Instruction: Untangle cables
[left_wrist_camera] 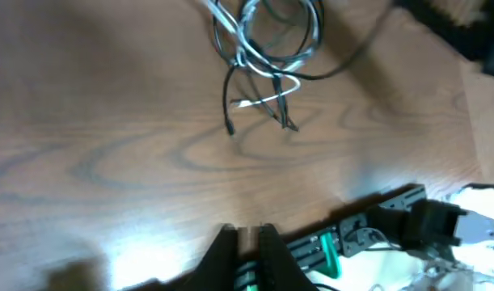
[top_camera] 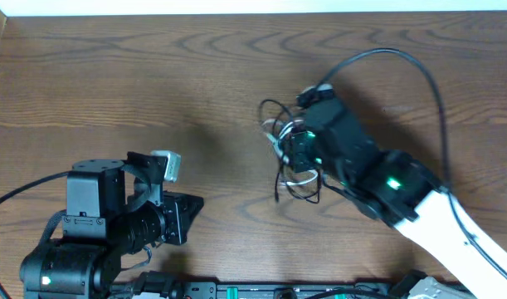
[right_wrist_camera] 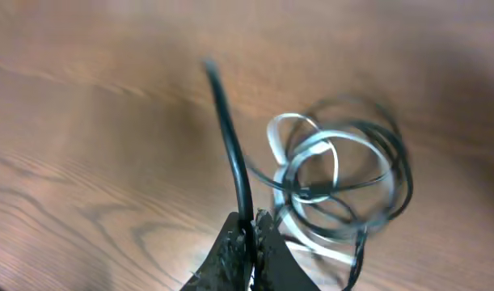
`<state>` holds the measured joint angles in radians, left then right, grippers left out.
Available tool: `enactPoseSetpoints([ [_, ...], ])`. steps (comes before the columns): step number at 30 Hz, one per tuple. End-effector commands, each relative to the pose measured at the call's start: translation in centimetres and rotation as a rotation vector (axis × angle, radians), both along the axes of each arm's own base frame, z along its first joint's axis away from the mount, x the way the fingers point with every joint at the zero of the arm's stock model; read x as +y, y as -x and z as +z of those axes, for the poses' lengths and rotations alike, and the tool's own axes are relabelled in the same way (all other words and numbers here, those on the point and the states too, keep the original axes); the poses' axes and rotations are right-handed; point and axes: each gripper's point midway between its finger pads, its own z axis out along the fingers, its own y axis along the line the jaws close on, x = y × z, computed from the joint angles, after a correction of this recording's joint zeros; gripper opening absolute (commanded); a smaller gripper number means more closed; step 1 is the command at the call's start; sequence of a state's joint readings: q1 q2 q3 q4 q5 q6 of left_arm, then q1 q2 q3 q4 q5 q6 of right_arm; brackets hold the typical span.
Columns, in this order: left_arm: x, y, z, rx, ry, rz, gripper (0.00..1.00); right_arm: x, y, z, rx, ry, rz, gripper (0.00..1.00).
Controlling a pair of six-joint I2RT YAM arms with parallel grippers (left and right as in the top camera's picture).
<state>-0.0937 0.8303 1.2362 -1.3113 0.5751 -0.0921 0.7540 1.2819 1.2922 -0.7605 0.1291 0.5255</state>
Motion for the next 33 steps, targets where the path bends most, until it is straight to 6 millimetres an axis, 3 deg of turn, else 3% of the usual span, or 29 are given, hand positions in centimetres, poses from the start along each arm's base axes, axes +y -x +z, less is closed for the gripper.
enactPoseSetpoints([
  [1, 0.2, -0.3, -1.2, 0.022, -0.017, 0.002, 0.29, -1.0, 0.2, 3.0, -0.083, -0.032, -0.014, 0.01],
  [5, 0.2, -0.2, -2.0, 0.055, -0.02, 0.001, 0.29, -2.1, 0.3, 2.5, -0.072, 0.008, -0.043, 0.01],
  [8, 0.1, 0.0, -2.0, 0.066, -0.015, -0.003, 0.27, -5.8, 0.1, 0.7, -0.047, 0.149, -0.198, 0.01],
  [11, 0.1, 0.3, -2.2, 0.079, -0.016, -0.003, 0.27, -8.2, 0.7, -1.2, 0.012, 0.259, -0.284, 0.02],
  [12, 0.0, 0.3, -2.2, 0.079, -0.012, -0.005, 0.28, -8.3, 1.0, -1.9, 0.039, 0.28, -0.275, 0.07],
  [14, -0.6, 0.3, -1.7, 0.07, 0.022, -0.025, 0.36, -7.6, 1.8, -3.8, 0.118, 0.296, -0.228, 0.43],
  [15, -1.0, 0.2, -1.3, 0.057, 0.049, -0.042, 0.45, -7.1, 2.2, -4.8, 0.16, 0.3, -0.198, 0.51],
  [16, -1.8, 0.0, -0.6, 0.033, 0.095, -0.071, 0.49, -6.7, 2.7, -6.4, 0.215, 0.318, -0.169, 0.85],
  [19, -3.0, -0.3, 1.0, -0.017, 0.174, -0.124, 0.51, -6.9, 3.0, -9.0, 0.289, 0.385, -0.163, 0.99],
  [25, -3.2, -0.2, 1.2, -0.021, 0.186, -0.133, 0.41, -5.3, 1.8, -13.3, 0.364, 0.462, -0.115, 0.98],
  [28, -2.8, 0.0, 0.6, 0.001, 0.159, -0.117, 0.41, -3.3, 1.0, -15.0, 0.36, 0.474, 0.024, 0.8],
  [33, -2.7, 0.2, 0.4, 0.016, 0.155, -0.114, 0.41, -2.5, 0.0, -17.2, 0.332, 0.58, 0.183, 0.62],
])
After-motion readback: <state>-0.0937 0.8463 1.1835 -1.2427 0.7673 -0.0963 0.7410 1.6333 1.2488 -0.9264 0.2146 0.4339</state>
